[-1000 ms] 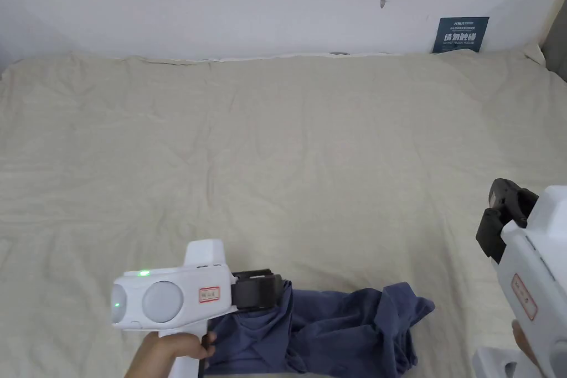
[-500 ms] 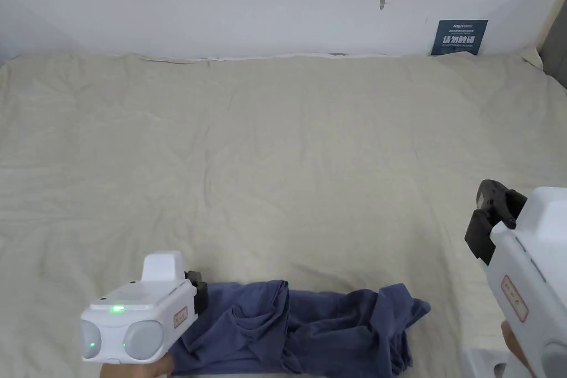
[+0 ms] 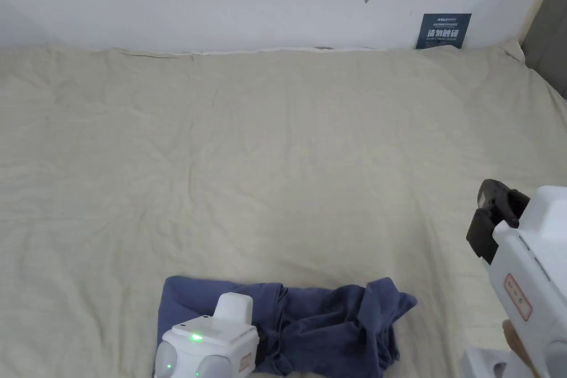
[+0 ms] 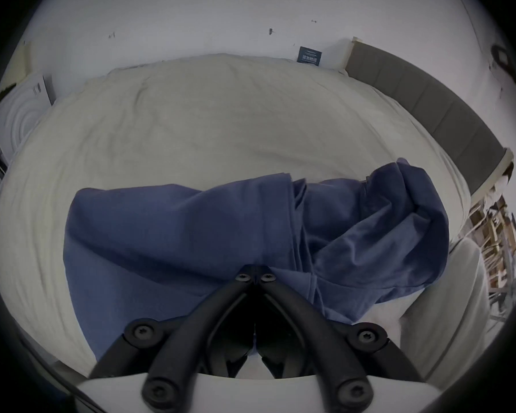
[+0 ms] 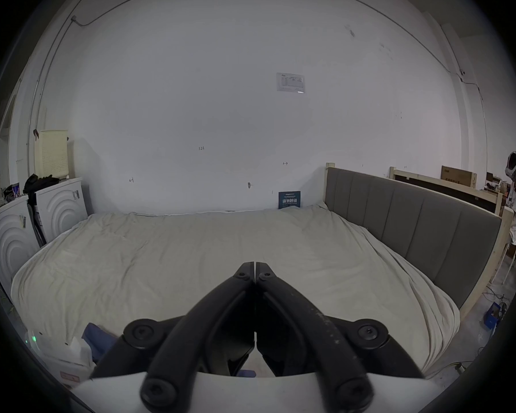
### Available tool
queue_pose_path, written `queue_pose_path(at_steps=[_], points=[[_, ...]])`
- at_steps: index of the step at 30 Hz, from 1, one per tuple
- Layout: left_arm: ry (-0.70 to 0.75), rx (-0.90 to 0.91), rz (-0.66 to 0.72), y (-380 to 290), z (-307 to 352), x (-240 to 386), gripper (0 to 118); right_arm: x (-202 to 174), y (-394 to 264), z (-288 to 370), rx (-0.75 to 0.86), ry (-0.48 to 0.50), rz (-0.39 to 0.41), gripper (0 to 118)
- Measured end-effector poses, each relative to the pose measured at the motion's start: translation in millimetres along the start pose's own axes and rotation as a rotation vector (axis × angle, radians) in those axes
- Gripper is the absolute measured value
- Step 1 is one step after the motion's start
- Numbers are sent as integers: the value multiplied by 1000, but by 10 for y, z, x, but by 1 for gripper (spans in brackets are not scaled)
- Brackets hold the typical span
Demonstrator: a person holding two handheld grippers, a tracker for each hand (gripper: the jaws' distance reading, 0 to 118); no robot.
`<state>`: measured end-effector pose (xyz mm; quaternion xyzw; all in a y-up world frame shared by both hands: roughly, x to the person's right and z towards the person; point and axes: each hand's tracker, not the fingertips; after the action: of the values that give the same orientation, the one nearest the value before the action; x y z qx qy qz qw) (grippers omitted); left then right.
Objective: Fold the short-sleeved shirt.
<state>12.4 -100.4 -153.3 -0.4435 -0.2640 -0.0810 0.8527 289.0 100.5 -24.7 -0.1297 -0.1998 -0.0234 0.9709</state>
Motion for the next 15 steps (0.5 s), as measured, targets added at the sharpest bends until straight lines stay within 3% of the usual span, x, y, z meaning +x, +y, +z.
queue_pose_path(at_steps=[4, 7, 15], points=[[5, -10, 26, 37, -62, 13, 0, -6, -14, 8, -4, 1, 2, 1], [-56, -31, 115, 135, 29, -158, 0, -15, -14, 8, -8, 5, 2, 1], [-283, 115, 414, 403, 671, -1097, 2, -51, 9, -9, -3, 19, -4, 1]])
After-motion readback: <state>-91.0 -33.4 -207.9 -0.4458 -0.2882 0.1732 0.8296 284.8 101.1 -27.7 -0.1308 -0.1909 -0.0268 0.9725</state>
